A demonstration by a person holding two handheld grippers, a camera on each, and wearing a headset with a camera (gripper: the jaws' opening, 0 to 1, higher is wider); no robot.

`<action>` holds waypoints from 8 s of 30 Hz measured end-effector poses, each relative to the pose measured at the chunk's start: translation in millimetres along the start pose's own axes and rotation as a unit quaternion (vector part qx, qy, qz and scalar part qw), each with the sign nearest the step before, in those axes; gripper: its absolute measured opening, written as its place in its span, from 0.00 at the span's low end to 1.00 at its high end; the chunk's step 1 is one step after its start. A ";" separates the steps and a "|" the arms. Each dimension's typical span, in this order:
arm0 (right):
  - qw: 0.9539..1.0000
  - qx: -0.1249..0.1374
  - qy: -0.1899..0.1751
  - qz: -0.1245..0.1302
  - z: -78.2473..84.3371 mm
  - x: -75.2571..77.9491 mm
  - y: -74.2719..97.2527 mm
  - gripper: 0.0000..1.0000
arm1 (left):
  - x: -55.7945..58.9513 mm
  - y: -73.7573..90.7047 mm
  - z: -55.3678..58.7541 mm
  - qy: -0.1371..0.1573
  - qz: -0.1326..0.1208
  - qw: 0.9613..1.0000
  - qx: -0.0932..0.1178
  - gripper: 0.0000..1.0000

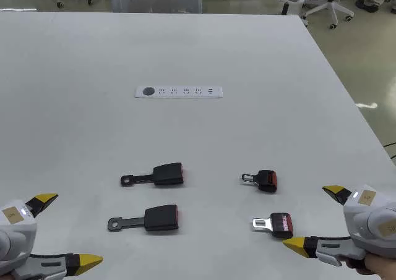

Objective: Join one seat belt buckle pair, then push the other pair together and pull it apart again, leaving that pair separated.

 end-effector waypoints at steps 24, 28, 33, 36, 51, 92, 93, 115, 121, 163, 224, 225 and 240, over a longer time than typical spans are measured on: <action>1.000 -0.001 0.005 0.004 3.1 -6.3 -0.5 0.96 | 1.2 1.5 4.4 0.002 -0.005 1.000 -0.001 0.95; 1.000 -0.004 0.004 0.007 5.6 -5.0 0.0 0.96 | -0.2 1.4 4.0 0.003 -0.008 1.000 -0.001 0.95; 1.000 -0.006 0.003 0.008 6.7 -6.1 -0.3 0.95 | 0.4 2.2 3.5 0.005 -0.010 1.000 0.000 0.95; 1.000 -0.005 0.004 0.008 6.9 -7.6 -1.2 0.95 | 1.0 2.4 4.4 0.006 -0.009 1.000 -0.001 0.95; 1.000 -0.010 -0.001 0.012 9.2 -8.0 -0.9 0.94 | 2.0 3.2 5.4 0.008 -0.012 1.000 -0.001 0.95; 0.997 -0.032 0.061 -0.047 6.9 5.1 -10.4 0.75 | 5.4 -8.7 -11.3 -0.057 0.011 0.998 -0.004 0.80; 0.995 -0.032 0.076 -0.053 5.7 7.4 -10.6 0.75 | 5.0 -10.4 -10.5 -0.066 0.013 0.998 -0.011 0.80; 0.976 -0.091 0.179 -0.087 12.3 11.3 -13.6 0.58 | 12.2 -54.2 -24.6 -0.147 0.079 0.985 -0.053 0.71; 0.966 -0.116 0.203 -0.109 17.9 7.0 -20.9 0.53 | 16.5 -72.8 -29.3 -0.150 0.095 0.983 -0.036 0.68; 0.943 -0.191 0.225 -0.151 53.6 20.1 -70.1 0.39 | 38.5 -145.7 -44.7 -0.263 0.217 0.935 -0.096 0.33; 0.940 -0.157 0.222 -0.207 15.2 -47.2 -126.8 0.35 | 37.7 -155.0 -44.8 -0.321 0.274 0.896 -0.139 0.32; 0.939 -0.156 0.224 -0.209 13.7 -50.3 -128.7 0.35 | 37.2 -155.4 -44.7 -0.319 0.274 0.896 -0.139 0.32; 0.936 -0.141 0.235 -0.221 -12.7 -93.8 -157.7 0.35 | 34.0 -158.0 -40.6 -0.317 0.267 0.899 -0.140 0.32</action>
Point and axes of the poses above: the centre of the closed fingertips' face, and the gripper's own axes: y roughly backward along the fingers, x roughly to its right, z roughly out of its underside, the point moved 7 cm from there along y, roughly backward along the fingers, and after that the axes turned 10 degrees about -y, right-handed, at the moved point
